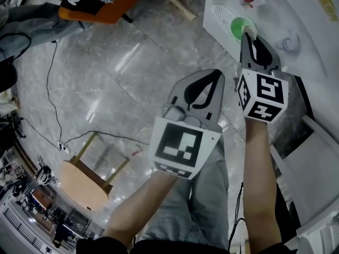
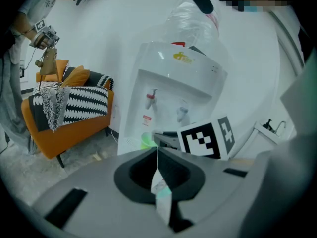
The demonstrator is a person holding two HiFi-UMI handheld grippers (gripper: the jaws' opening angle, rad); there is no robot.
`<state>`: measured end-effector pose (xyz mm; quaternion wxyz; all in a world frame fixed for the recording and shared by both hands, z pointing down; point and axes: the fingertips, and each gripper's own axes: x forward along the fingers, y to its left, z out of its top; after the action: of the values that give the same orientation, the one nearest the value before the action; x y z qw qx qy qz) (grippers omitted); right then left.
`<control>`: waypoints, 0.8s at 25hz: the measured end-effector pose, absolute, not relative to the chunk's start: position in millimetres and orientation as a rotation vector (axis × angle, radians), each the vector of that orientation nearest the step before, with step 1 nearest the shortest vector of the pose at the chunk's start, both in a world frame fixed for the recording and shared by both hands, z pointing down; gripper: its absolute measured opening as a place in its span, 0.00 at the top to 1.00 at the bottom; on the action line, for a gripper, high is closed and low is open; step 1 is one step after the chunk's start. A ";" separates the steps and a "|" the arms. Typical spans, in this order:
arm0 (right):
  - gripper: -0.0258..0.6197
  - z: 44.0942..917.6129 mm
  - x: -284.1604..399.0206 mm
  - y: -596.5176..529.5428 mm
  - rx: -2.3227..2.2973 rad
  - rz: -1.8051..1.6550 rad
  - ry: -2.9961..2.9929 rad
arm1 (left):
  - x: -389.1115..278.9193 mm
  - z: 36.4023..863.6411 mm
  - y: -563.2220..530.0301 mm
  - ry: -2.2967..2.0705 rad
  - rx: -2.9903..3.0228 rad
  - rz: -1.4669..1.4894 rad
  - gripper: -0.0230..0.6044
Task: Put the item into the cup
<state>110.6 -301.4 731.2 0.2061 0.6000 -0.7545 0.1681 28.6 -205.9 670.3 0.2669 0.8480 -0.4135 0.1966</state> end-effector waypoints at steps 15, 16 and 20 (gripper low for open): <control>0.86 734.6 108.7 -315.1 1.670 0.430 -2.081 | 30.2 674.6 -211.4 -1.102 2.314 0.556 0.94; 0.86 734.7 108.9 -315.5 1.671 0.427 -2.080 | 30.1 674.7 -211.9 -1.103 2.313 0.556 0.94; 0.84 734.0 108.3 -316.5 1.674 0.425 -2.083 | 28.5 674.5 -213.0 -1.103 2.317 0.563 0.94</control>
<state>108.3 -316.5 734.0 0.2161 0.6040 -0.7517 0.1532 28.5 -213.0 674.5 0.2543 0.8530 -0.4060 0.2071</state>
